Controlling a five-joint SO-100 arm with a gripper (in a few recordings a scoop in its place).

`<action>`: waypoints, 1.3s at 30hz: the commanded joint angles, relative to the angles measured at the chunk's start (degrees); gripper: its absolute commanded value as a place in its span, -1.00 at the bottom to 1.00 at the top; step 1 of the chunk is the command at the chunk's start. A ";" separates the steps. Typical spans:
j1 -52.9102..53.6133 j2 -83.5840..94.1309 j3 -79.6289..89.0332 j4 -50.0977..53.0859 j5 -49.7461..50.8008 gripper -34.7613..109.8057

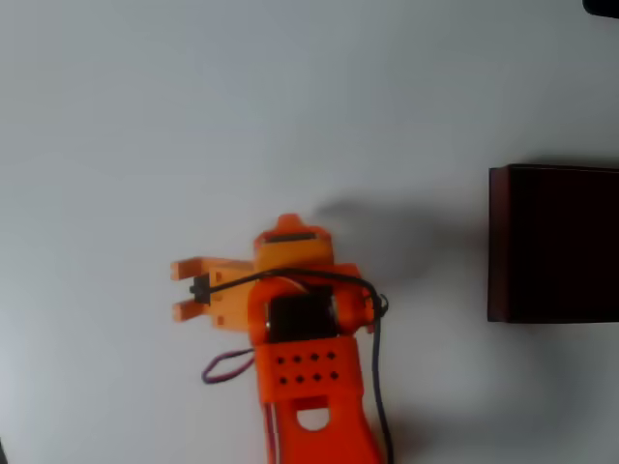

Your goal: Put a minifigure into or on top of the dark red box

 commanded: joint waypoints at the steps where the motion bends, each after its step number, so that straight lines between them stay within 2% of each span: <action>1: 0.00 -0.88 -3.34 0.53 -2.20 -0.20; 21: 1.41 -15.21 -12.13 2.11 -2.99 -0.21; 39: 2.90 -17.84 -13.45 2.20 -1.85 -0.31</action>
